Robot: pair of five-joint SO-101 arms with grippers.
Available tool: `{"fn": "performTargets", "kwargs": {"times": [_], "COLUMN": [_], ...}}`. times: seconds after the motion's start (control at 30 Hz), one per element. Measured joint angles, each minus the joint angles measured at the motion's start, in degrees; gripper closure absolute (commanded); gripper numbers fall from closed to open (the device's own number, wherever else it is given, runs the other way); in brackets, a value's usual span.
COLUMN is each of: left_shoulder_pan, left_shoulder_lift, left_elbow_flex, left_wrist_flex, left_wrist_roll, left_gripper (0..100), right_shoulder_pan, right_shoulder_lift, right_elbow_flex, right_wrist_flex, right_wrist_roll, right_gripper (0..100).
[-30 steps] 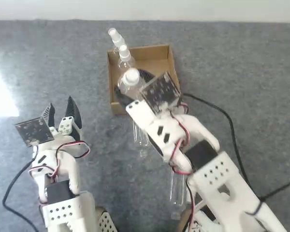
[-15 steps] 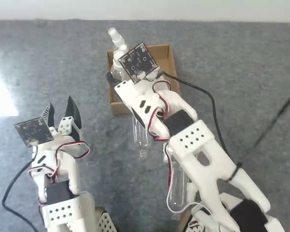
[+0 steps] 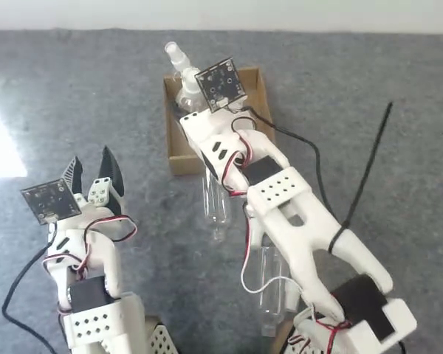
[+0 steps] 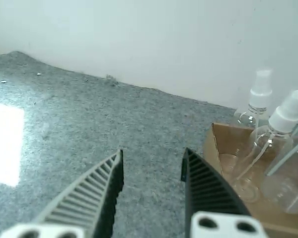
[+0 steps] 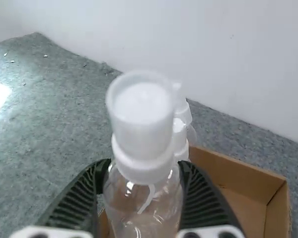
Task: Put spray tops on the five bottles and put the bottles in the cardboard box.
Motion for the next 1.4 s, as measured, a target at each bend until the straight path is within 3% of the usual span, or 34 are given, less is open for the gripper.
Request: {"fn": "performTargets", "kwargs": {"times": [0.6, 1.4], "left_shoulder_pan": [0.0, 0.0], "left_shoulder_lift": [0.0, 0.0], "left_elbow_flex": [0.0, 0.0], "left_wrist_flex": [0.0, 0.0], "left_wrist_roll": [0.0, 0.0], "left_gripper": [82, 82], "right_shoulder_pan": [0.0, 0.0], "right_shoulder_lift": [12.5, 17.0], "right_elbow_flex": [-0.1, -0.1], "right_wrist_flex": [-9.2, -9.7], "right_wrist_roll": [0.0, -0.2], "right_gripper": [99.1, 98.8]}}
